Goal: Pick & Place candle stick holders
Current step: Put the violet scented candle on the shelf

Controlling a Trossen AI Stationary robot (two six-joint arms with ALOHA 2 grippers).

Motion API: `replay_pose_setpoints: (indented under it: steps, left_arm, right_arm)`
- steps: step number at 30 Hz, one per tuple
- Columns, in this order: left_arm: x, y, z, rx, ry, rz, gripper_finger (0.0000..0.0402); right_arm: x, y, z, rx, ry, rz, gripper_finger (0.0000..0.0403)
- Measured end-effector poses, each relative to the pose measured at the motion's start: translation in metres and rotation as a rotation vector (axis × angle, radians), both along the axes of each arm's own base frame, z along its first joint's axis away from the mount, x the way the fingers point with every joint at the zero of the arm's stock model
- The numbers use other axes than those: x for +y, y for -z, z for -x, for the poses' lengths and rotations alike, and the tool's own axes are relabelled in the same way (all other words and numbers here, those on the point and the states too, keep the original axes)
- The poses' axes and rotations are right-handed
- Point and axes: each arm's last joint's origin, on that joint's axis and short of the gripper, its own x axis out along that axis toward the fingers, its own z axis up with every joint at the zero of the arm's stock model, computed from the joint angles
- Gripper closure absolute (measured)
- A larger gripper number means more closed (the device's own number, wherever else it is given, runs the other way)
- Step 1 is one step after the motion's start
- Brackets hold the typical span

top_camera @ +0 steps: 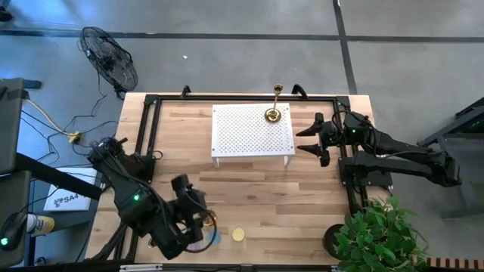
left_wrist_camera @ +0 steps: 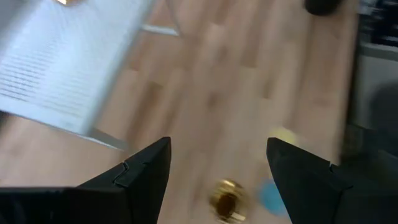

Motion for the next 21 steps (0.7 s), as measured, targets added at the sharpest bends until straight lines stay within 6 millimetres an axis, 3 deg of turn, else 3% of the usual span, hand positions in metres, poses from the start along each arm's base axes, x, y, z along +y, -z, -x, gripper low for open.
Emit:
replay_pose_setpoints:
  steps: [6,16,21]
  left_arm:
    - [-0.013,0.000,-0.002,0.083,0.041,0.282,0.0143]
    - [-0.034,0.001,0.016,0.111,0.060,0.362,0.0143]
    - [-0.030,0.003,0.015,0.075,-0.073,0.370,0.0141]
  right_arm:
    - [0.003,0.002,-0.001,0.019,-0.018,0.003,0.0180]
    - [0.006,0.004,-0.001,0.039,-0.043,0.010,0.0180]
    - [0.006,0.004,-0.001,0.042,-0.042,0.007,0.0180]
